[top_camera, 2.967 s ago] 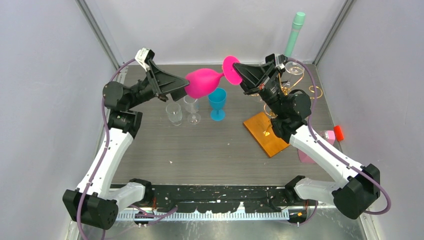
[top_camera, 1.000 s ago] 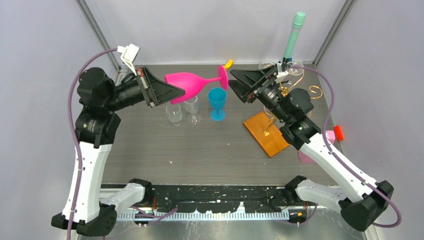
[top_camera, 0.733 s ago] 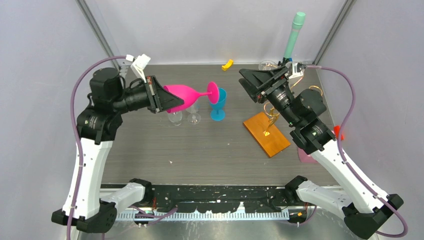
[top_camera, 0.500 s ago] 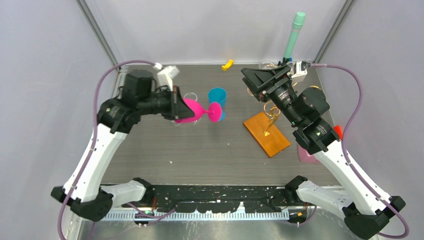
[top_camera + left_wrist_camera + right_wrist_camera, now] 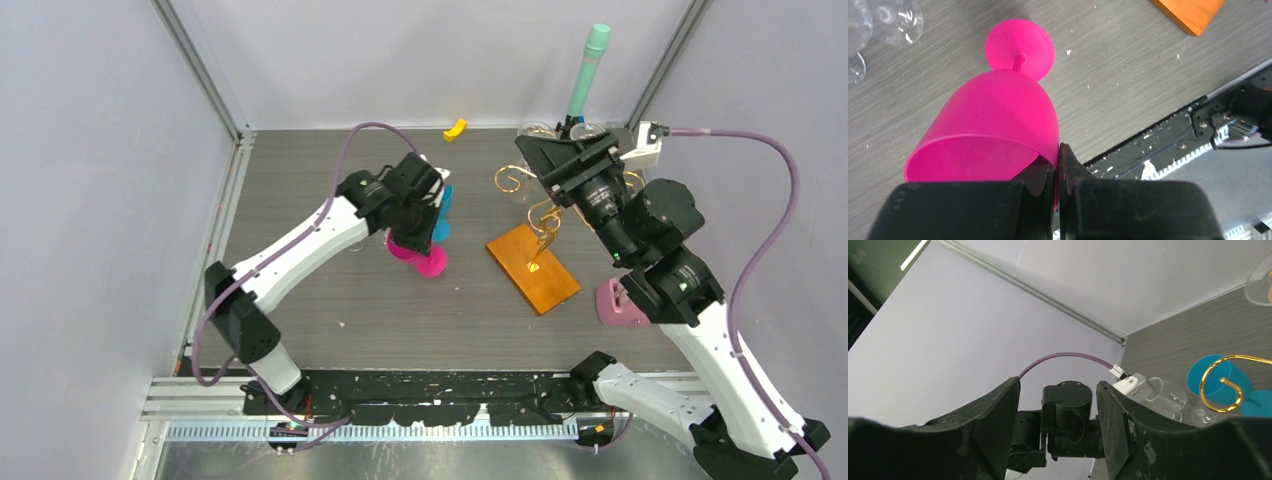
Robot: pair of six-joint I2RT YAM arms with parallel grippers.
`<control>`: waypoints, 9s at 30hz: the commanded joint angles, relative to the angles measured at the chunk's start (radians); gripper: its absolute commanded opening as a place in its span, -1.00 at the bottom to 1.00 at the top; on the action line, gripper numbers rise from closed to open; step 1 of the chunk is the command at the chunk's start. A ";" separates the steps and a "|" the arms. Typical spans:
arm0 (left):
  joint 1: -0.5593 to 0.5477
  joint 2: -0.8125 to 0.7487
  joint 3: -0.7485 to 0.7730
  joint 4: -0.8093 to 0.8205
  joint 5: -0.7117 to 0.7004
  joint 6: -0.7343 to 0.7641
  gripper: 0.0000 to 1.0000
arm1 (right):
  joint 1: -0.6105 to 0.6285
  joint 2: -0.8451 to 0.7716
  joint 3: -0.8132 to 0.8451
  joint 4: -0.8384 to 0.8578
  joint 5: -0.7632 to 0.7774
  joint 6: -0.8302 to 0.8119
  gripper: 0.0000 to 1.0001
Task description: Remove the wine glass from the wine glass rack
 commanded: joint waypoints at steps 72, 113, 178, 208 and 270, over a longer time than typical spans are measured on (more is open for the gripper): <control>-0.084 -0.337 -0.068 0.194 -0.319 0.157 0.99 | -0.823 0.557 0.606 -0.590 -0.521 -0.512 0.44; -0.084 -0.353 -0.120 0.195 -0.324 0.142 0.99 | -0.910 0.639 0.476 -0.411 -0.846 -0.472 -0.83; -0.083 -0.347 -0.109 0.217 -0.354 0.148 0.99 | -0.768 0.552 0.139 0.690 -0.803 0.252 -0.99; -0.075 -0.749 -0.343 0.544 -0.383 0.324 0.99 | -0.032 0.655 0.256 0.648 -0.705 0.600 -0.99; -0.075 -0.877 -0.451 0.919 -0.744 0.101 -1.00 | 0.297 0.409 -0.092 0.515 -0.223 0.204 0.47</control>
